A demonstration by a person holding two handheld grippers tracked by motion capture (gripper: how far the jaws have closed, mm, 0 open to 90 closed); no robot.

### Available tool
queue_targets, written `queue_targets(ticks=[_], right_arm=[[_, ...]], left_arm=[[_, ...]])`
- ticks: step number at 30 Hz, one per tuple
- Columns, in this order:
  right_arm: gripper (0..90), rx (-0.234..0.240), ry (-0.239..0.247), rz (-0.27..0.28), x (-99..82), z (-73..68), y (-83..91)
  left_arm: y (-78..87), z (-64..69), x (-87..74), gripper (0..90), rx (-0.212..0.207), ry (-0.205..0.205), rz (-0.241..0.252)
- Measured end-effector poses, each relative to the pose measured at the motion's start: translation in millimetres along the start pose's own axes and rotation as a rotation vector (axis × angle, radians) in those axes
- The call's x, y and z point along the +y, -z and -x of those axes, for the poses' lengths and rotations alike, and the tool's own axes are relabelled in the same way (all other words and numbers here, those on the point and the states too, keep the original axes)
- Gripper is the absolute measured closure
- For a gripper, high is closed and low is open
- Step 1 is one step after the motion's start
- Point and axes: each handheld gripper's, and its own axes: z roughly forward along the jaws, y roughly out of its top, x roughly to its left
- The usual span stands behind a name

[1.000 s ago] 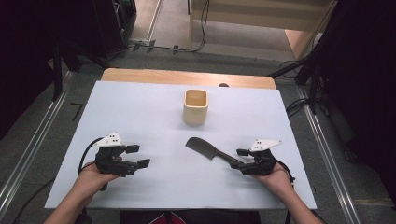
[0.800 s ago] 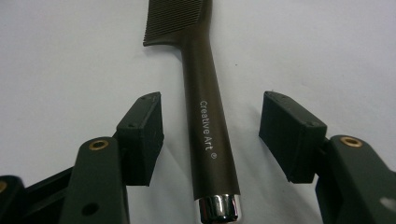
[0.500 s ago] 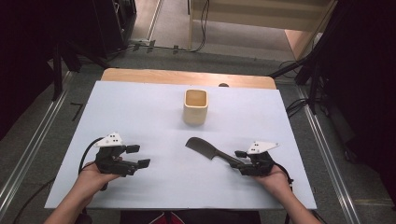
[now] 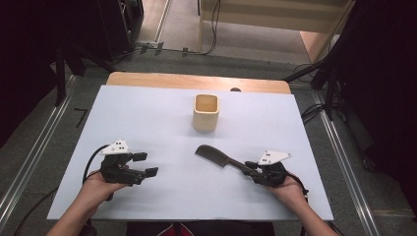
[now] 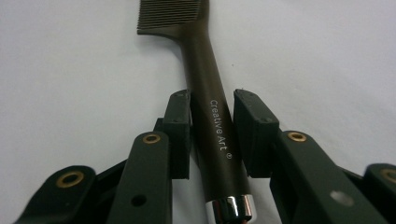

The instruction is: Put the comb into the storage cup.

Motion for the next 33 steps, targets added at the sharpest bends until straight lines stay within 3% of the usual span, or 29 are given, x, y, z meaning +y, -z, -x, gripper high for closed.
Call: queue_targets(ticks=[7,14,22,28,33], right_arm=[[69.8,0.014,0.003,-0.001,1.2,0.5,-0.4],[70.1,0.057,-0.024,0.000,4.9,0.7,0.9],[70.1,0.100,-0.093,0.018,14.9,1.6,9.2],[70.1,0.093,-0.109,0.047,25.7,-2.4,17.3],[70.1,0.090,-0.150,0.080,39.2,-6.8,27.0]], left_arm=[[-0.3,0.3,0.1,23.7,-0.001,-0.001,-0.001],[-0.1,0.2,0.2,23.7,-0.001,-0.001,-0.001],[0.0,0.1,0.7,23.9,-0.006,0.009,-0.008],[-0.1,-0.3,1.2,23.9,-0.011,0.020,-0.009],[-0.5,-0.4,1.8,24.0,-0.013,0.038,-0.011]])
